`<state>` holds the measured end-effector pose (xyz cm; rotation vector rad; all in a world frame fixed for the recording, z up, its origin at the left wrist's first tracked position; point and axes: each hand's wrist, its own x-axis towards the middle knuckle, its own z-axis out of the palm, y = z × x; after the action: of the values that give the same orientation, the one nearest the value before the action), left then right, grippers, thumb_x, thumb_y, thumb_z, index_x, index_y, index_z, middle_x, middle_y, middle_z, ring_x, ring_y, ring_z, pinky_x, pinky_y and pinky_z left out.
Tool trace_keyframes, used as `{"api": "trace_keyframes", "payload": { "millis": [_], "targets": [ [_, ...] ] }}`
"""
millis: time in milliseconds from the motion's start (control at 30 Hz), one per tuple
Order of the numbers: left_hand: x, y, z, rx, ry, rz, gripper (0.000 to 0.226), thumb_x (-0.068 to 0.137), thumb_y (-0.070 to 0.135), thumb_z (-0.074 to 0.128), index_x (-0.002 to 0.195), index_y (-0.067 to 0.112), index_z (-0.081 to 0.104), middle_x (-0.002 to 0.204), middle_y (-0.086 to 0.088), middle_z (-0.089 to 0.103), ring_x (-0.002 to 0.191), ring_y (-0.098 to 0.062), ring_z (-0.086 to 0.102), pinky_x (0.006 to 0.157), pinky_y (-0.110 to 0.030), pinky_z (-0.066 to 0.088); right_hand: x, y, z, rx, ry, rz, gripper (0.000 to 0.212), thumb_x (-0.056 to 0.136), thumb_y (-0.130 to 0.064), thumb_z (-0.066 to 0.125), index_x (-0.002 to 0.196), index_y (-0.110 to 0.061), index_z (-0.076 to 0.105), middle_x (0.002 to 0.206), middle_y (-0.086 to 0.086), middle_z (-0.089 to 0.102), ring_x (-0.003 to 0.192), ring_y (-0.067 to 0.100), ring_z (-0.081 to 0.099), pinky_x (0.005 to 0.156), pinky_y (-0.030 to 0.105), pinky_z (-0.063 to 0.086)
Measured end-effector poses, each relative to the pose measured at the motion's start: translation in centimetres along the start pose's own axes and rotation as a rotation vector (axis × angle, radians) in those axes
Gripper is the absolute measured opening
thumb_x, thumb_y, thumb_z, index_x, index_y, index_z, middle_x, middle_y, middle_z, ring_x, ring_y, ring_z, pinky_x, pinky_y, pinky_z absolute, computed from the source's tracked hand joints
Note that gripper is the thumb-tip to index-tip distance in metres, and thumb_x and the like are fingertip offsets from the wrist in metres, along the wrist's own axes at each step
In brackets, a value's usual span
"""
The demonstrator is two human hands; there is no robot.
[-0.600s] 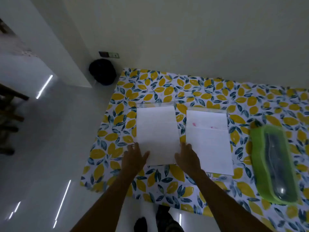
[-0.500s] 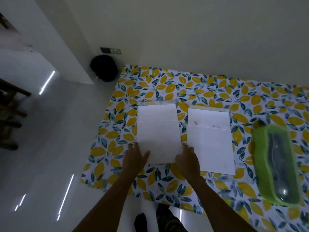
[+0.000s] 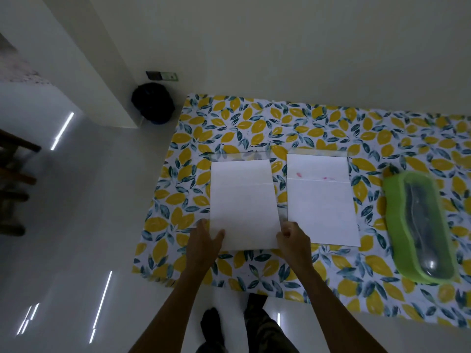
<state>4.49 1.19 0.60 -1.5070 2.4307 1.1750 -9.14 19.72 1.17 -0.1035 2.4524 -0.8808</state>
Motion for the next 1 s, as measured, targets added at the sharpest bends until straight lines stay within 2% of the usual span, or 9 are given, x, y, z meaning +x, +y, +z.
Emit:
{"api": "trace_keyframes", "payload": {
  "millis": [100, 233, 300, 367, 500, 600, 733, 867, 1000],
  "targets": [
    [-1.8, -1.2, -1.5, -0.103, 0.014, 0.049, 0.056, 0.088, 0.038, 0.071, 0.133, 0.01, 0.053, 0.115, -0.009, 0.067, 0.099, -0.024, 0.065, 0.078, -0.032, 0.051, -3.0, 0.2, -0.3, 0.118, 0.037, 0.009, 0.026, 0.085, -0.012, 0.059, 0.11, -0.016, 0.066, 0.095, 0.0, 0.066, 0.093, 0.024, 0.063, 0.079, 0.036, 0.051],
    [-4.1, -2.5, -3.9, -0.177, 0.021, 0.129, 0.038, 0.089, 0.04, 0.07, 0.119, 0.02, 0.058, 0.092, 0.005, 0.065, 0.084, -0.016, 0.068, 0.063, -0.02, 0.048, -7.3, 0.2, -0.4, 0.252, 0.151, -0.01, 0.032, 0.087, -0.015, 0.064, 0.119, -0.021, 0.067, 0.104, -0.003, 0.07, 0.098, 0.018, 0.065, 0.086, 0.035, 0.051],
    [-5.0, -2.8, -5.3, -0.22, 0.039, 0.158, 0.04, 0.09, 0.04, 0.069, 0.123, 0.022, 0.058, 0.092, 0.009, 0.064, 0.078, -0.002, 0.063, 0.06, -0.013, 0.044, -9.2, -0.3, -0.4, 0.339, 0.196, -0.019, 0.028, 0.088, -0.013, 0.067, 0.116, -0.019, 0.068, 0.104, -0.002, 0.07, 0.099, 0.018, 0.066, 0.087, 0.033, 0.05],
    [-5.7, -3.0, -6.7, -0.238, 0.072, 0.201, 0.042, 0.09, 0.041, 0.068, 0.126, 0.022, 0.059, 0.099, 0.009, 0.065, 0.079, 0.003, 0.058, 0.061, -0.011, 0.042, -11.0, -0.8, -0.4, 0.427, 0.216, -0.038, 0.027, 0.089, -0.01, 0.068, 0.114, -0.018, 0.068, 0.106, 0.001, 0.07, 0.102, 0.02, 0.066, 0.087, 0.033, 0.049],
    [-6.8, -2.8, -9.3, -0.342, 0.125, 0.269, 0.043, 0.089, 0.043, 0.069, 0.127, 0.024, 0.059, 0.106, 0.005, 0.067, 0.087, -0.007, 0.064, 0.069, -0.024, 0.052, -14.0, -2.4, -0.8, 0.552, 0.238, -0.083, 0.027, 0.09, -0.014, 0.069, 0.117, -0.018, 0.068, 0.116, 0.002, 0.069, 0.108, 0.02, 0.064, 0.092, 0.041, 0.053],
    [-7.6, -2.5, -11.0, -0.39, 0.164, 0.299, 0.043, 0.088, 0.047, 0.069, 0.125, 0.027, 0.059, 0.108, 0.006, 0.065, 0.092, -0.008, 0.064, 0.075, -0.033, 0.056, -15.6, -3.6, -1.4, 0.611, 0.263, -0.115, 0.025, 0.09, -0.022, 0.07, 0.115, -0.023, 0.069, 0.116, -0.001, 0.069, 0.109, 0.022, 0.065, 0.094, 0.046, 0.054],
    [-8.2, -1.3, -12.9, -0.469, 0.172, 0.364, 0.039, 0.087, 0.053, 0.067, 0.123, 0.043, 0.053, 0.114, 0.011, 0.063, 0.097, -0.004, 0.064, 0.077, -0.029, 0.055, -16.7, -5.4, -2.5, 0.624, 0.283, -0.179, 0.023, 0.09, -0.028, 0.07, 0.112, -0.028, 0.069, 0.114, -0.004, 0.071, 0.108, 0.021, 0.066, 0.095, 0.049, 0.053],
    [-7.1, 0.4, -14.1, -0.459, 0.191, 0.402, 0.051, 0.084, 0.056, 0.067, 0.126, 0.028, 0.06, 0.112, 0.009, 0.064, 0.099, -0.007, 0.063, 0.078, -0.034, 0.058, -16.2, -7.3, -3.5, 0.592, 0.301, -0.233, 0.02, 0.092, -0.031, 0.067, 0.112, -0.029, 0.071, 0.111, -0.01, 0.072, 0.104, 0.018, 0.068, 0.093, 0.049, 0.055],
    [-4.9, 1.8, -14.6, -0.409, 0.224, 0.438, 0.041, 0.085, 0.061, 0.065, 0.113, 0.031, 0.067, 0.107, 0.008, 0.067, 0.095, -0.007, 0.065, 0.08, -0.04, 0.058, -14.3, -9.5, -4.5, 0.582, 0.341, -0.261, 0.018, 0.092, -0.036, 0.065, 0.108, -0.03, 0.071, 0.108, -0.018, 0.071, 0.099, 0.01, 0.068, 0.091, 0.047, 0.056]
  ]
}}
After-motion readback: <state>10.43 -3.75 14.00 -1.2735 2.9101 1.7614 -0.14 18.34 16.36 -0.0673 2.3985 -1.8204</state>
